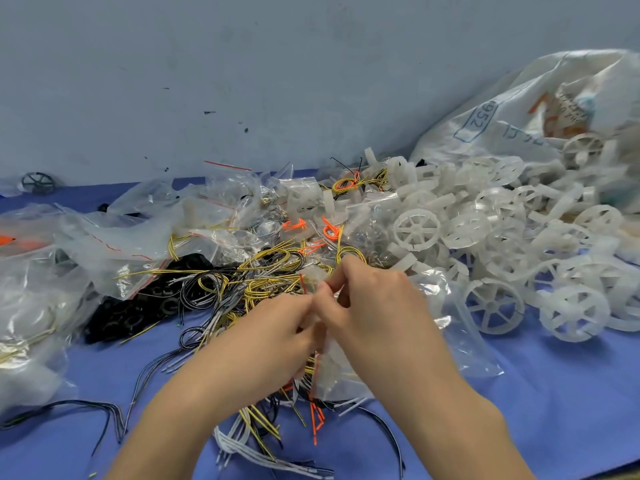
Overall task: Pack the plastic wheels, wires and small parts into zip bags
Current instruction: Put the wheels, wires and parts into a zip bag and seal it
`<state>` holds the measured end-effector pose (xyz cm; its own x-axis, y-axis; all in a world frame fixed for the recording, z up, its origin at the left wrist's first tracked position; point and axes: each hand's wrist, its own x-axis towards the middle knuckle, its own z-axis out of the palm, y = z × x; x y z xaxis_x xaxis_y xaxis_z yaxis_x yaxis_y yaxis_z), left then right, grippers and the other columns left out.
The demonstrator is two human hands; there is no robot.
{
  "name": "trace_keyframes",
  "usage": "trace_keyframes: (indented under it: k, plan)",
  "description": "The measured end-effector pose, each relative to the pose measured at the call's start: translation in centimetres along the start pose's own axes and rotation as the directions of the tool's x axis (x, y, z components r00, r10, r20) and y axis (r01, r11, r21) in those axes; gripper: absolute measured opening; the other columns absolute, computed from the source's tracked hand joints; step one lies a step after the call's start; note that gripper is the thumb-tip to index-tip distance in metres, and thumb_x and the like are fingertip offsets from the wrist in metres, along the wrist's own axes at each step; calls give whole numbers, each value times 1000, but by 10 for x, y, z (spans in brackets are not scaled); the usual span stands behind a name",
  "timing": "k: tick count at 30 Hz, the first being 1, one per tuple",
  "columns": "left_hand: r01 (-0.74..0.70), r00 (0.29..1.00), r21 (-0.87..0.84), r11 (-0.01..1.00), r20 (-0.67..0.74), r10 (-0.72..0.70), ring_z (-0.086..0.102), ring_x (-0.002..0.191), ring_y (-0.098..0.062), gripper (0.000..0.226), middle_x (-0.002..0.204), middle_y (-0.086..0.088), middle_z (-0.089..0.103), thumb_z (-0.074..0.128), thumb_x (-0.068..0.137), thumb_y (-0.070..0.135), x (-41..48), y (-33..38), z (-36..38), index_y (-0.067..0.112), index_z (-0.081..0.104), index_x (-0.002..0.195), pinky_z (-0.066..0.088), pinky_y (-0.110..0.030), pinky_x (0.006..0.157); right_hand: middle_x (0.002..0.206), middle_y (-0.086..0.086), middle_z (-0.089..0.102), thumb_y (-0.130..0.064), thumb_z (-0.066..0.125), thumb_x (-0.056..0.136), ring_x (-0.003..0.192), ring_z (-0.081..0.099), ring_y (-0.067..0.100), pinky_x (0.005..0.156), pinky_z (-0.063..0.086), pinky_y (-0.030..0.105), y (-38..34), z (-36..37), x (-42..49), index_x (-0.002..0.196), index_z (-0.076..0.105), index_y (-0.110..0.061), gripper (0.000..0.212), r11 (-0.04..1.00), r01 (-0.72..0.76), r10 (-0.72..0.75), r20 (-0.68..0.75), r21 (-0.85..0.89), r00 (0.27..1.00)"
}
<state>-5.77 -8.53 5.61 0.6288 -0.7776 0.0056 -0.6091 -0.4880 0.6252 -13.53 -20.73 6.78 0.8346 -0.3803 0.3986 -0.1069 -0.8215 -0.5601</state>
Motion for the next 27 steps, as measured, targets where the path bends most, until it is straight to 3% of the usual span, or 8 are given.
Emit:
trace_keyframes:
  k: [4, 7, 9, 15, 18, 20, 24, 27]
  plan:
    - [60, 997, -293, 954, 73, -40, 52, 47, -9, 25, 54, 0, 63, 39, 74, 15, 11, 2, 6, 18, 65, 74, 42, -24, 48, 84, -3, 66, -40, 51, 93, 84, 58, 22, 68, 39, 36, -8, 2, -3, 85, 53, -26, 16, 1000, 9, -10, 26, 30, 1000]
    - [24, 994, -443, 896, 102, 23, 61, 68, -15, 34, 77, -8, 71, 46, 81, 3, 16, 4, 6, 27, 68, 89, 52, -27, 62, 85, -2, 64, -40, 49, 95, 86, 56, 23, 68, 41, 37, -9, 2, -5, 90, 55, -23, 18, 1000, 13, -14, 40, 28, 999]
    - [50, 993, -513, 857, 117, 13, 68, 78, -28, 29, 89, -16, 72, 46, 85, -1, 16, 3, 2, 13, 70, 94, 57, -32, 71, 84, -3, 64, -41, 49, 95, 85, 56, 22, 68, 39, 37, -9, -1, -6, 88, 53, -24, 18, 999, 15, -17, 54, 35, 998]
    - [233, 967, -327, 916, 179, -182, 66, 62, -13, 39, 70, -7, 72, 46, 99, 38, 5, -1, -22, 6, 67, 88, 51, -20, 53, 88, -6, 59, -41, 45, 97, 81, 57, 21, 67, 42, 38, -9, -8, -6, 85, 45, -26, 19, 999, 28, -27, -51, 21, 998]
    - [219, 973, -402, 889, 154, -170, 65, 60, -18, 40, 70, -12, 71, 52, 92, 49, -7, -6, -36, 13, 70, 88, 51, -22, 52, 82, -7, 61, -40, 47, 98, 78, 57, 19, 69, 44, 40, -4, -16, -3, 84, 49, -25, 20, 996, 1, 8, -98, 93, 995]
    - [182, 983, -573, 799, 85, -164, 63, 60, -23, 42, 69, -15, 67, 58, 85, 48, -11, -10, -42, 9, 73, 88, 51, -24, 49, 78, -6, 64, -40, 48, 97, 74, 62, 20, 69, 47, 42, 2, -22, -1, 83, 50, -26, 20, 981, -43, 60, -87, 189, 994]
    - [45, 982, -909, 414, -36, -186, 67, 58, -17, 34, 65, -9, 65, 58, 76, 38, -9, -14, -40, 13, 80, 78, 52, -21, 44, 73, -2, 64, -36, 50, 97, 68, 66, 24, 67, 54, 48, 9, -30, 2, 83, 53, -27, 17, 929, -110, 129, -31, 354, 991]
    - [27, 999, -995, 97, 25, -21, 73, 87, -20, 35, 100, -12, 73, 63, 87, 35, -3, -16, -26, 9, 75, 108, 60, -28, 69, 72, -1, 64, -34, 50, 98, 68, 66, 24, 68, 54, 49, 9, -32, 4, 84, 54, -26, 16, 920, -108, 124, -17, 377, 992]
